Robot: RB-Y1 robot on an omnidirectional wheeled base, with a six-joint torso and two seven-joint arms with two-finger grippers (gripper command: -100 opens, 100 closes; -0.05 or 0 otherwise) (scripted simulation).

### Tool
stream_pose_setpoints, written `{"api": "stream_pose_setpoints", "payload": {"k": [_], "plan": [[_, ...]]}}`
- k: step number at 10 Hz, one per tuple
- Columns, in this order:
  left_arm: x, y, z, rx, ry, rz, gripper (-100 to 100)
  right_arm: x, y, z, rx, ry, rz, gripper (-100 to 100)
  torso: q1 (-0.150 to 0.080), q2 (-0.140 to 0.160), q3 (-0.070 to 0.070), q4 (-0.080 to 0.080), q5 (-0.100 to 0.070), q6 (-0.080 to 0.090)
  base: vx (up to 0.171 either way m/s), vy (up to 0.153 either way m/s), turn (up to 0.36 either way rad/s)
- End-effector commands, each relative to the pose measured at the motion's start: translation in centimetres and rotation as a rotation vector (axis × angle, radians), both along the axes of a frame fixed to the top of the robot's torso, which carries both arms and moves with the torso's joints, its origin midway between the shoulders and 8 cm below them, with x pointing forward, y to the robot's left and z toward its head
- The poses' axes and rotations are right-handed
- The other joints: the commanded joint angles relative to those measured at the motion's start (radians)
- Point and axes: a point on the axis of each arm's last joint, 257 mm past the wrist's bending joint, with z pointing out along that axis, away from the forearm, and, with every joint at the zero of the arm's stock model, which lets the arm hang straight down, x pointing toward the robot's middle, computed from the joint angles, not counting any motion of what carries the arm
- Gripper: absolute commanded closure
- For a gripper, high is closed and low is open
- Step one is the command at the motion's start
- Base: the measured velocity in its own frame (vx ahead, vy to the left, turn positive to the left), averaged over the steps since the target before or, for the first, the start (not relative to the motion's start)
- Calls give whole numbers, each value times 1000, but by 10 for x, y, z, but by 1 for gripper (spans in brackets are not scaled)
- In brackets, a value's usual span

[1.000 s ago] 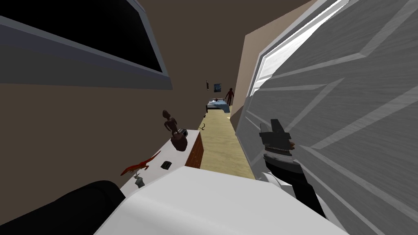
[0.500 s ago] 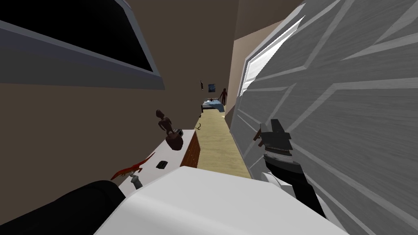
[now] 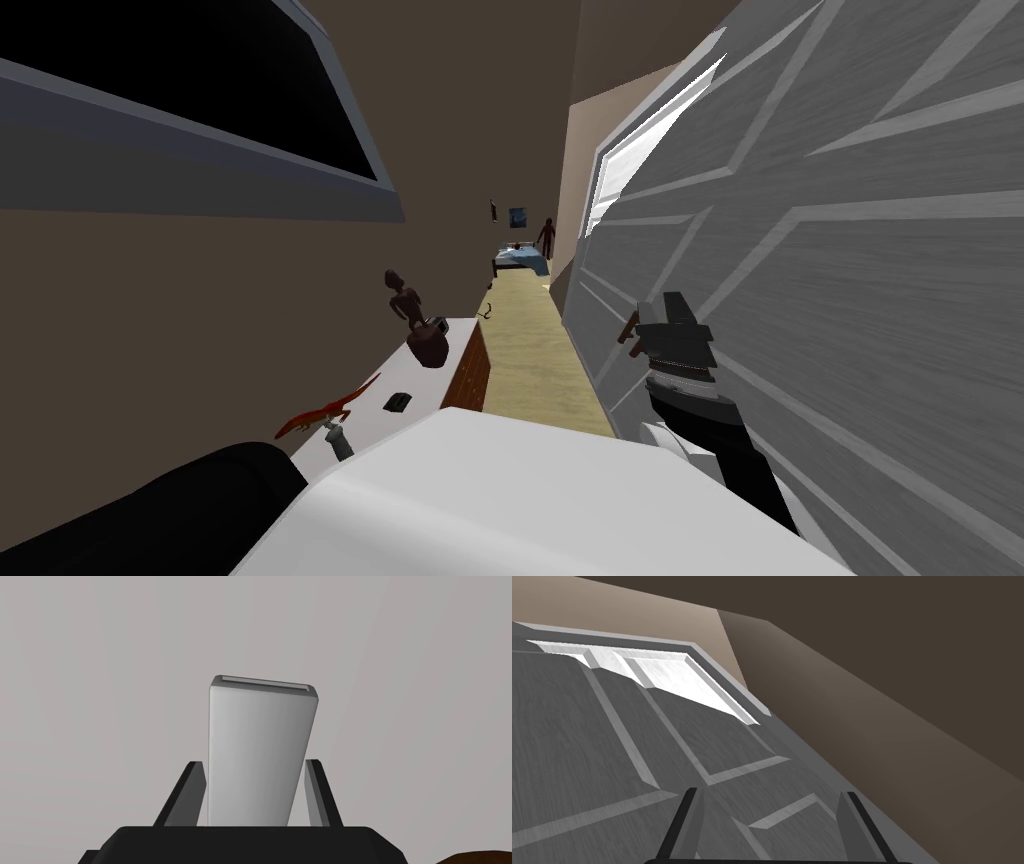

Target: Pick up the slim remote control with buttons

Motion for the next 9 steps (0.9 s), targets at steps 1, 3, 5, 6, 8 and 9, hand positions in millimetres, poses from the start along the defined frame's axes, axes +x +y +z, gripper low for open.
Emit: {"api": "stream_pose_setpoints", "payload": {"k": [1,3,5,6,8,9], "plan": [[0,0,0,0,0,0,100,0,0,0,0,0,0,0,0,0,0,0,0,0,0,0,0],[-1,3,4,0,-3,-24,100,0,0,0,0,0,0,0,0,0,0,0,0,0,32,17,127],[-3,6,11,0,-5,-63,100,0,0,0,0,0,0,0,4,-6,-3,-1,0,-2,130,83,242],[-4,9,15,0,-6,-90,100,0,0,0,0,0,0,0,5,-8,-4,-2,0,0,137,64,190],[-5,10,16,2,-6,-97,100,0,0,0,0,0,0,0,2,-9,-5,-2,0,-2,106,27,198],[-5,9,17,0,-7,-102,0,0,0,0,0,0,0,0,1,-6,-4,-2,0,0,11,1,-14]]}}
